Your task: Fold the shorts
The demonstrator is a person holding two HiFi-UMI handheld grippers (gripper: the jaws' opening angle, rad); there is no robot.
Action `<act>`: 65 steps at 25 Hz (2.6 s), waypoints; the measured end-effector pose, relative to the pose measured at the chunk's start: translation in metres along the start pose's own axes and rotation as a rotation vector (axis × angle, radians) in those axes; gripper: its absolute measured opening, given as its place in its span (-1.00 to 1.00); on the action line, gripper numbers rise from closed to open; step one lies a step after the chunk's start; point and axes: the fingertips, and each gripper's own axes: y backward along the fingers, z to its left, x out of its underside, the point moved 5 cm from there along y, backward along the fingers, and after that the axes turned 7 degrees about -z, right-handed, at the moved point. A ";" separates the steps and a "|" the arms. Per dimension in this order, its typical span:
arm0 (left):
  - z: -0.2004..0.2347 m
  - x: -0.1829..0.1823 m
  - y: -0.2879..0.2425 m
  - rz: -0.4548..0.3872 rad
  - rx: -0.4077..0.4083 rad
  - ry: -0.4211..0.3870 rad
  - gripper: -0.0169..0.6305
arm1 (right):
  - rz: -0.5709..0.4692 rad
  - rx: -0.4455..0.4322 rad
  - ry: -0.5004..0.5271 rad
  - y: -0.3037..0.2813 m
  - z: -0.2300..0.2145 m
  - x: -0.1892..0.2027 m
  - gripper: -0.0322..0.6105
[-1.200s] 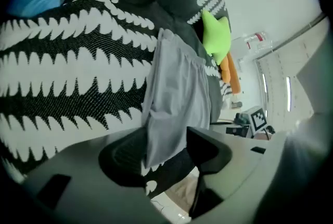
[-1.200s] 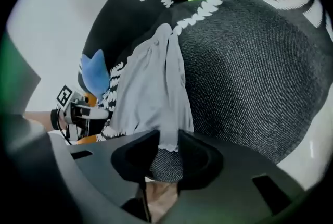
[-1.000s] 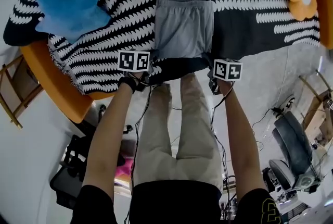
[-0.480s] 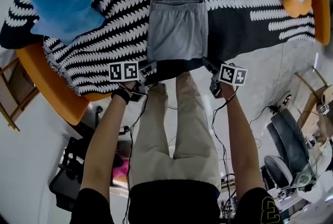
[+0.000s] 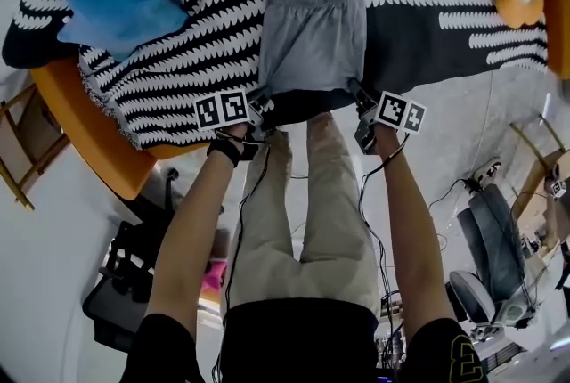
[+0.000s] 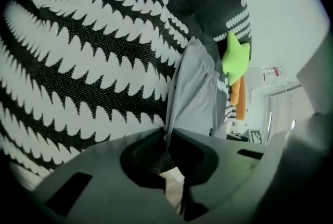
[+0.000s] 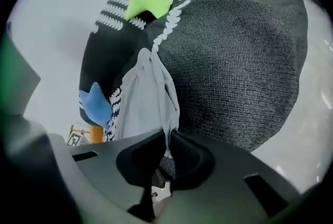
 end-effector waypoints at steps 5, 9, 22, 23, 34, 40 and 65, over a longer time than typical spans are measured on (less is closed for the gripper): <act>-0.012 0.019 0.024 0.022 0.028 0.004 -0.89 | 0.053 -0.005 0.044 0.035 0.000 0.014 -0.77; -0.020 0.041 0.025 0.081 0.026 0.023 -0.89 | 0.097 -0.004 0.010 0.051 -0.016 0.021 -0.77; -0.046 -0.077 0.032 -0.064 0.127 0.128 -0.89 | -0.004 -0.157 -0.040 0.018 0.037 -0.063 -0.77; -0.051 -0.086 0.027 -0.072 0.135 0.142 -0.89 | -0.011 -0.155 -0.054 0.015 0.038 -0.074 -0.77; -0.066 -0.182 -0.027 -0.112 0.122 0.202 -0.89 | 0.005 -0.059 -0.093 -0.056 0.041 -0.169 -0.73; -0.110 -0.222 -0.013 -0.209 0.158 0.013 -0.31 | -0.180 -0.029 0.048 -0.019 0.065 -0.214 0.00; -0.201 -0.140 -0.159 0.841 0.227 -1.328 -0.68 | -0.401 -0.178 -0.455 -0.058 0.039 -0.028 -0.64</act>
